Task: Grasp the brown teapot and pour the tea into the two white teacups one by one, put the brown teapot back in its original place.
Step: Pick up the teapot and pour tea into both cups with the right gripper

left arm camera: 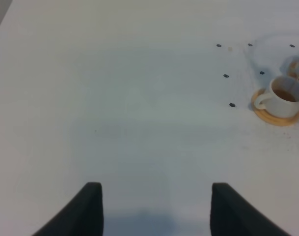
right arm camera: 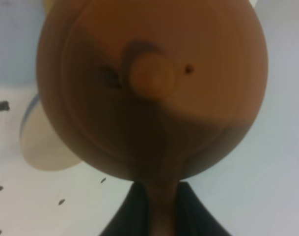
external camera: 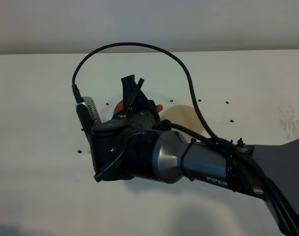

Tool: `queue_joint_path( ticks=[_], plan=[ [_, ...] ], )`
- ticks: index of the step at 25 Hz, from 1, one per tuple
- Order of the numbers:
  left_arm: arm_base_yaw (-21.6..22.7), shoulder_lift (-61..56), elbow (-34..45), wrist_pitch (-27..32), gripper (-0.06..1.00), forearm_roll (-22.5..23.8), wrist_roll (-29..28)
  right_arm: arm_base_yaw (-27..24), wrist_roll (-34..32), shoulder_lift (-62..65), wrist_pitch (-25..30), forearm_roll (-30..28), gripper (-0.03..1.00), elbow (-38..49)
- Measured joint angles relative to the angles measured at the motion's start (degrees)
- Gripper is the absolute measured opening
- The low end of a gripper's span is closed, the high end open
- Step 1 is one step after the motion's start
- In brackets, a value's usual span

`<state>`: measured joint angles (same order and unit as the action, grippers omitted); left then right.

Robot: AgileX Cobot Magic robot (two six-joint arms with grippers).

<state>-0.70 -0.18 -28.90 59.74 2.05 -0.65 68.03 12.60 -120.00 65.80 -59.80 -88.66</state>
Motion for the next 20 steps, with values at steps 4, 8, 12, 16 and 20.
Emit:
queue_joint_path(
  ticks=[4,8,12,16,20],
  plan=[
    [0.0,0.0,0.0,0.0,0.5,0.0,0.0,0.23,0.0,0.0,0.0,0.0,0.09,-0.29],
    [0.0,0.0,0.0,0.0,0.5,0.0,0.0,0.23,0.19,0.0,0.0,-0.02,0.09,-0.45],
    [0.0,0.0,0.0,0.0,0.5,0.0,0.0,0.23,0.66,0.0,0.0,-0.21,0.09,-0.45],
    [0.0,0.0,0.0,0.0,0.5,0.0,0.0,0.23,1.7,0.0,0.0,-0.57,0.09,-0.45],
    [0.0,0.0,0.0,0.0,0.5,0.0,0.0,0.23,2.54,0.0,0.0,-0.71,0.09,-0.45]
  ],
)
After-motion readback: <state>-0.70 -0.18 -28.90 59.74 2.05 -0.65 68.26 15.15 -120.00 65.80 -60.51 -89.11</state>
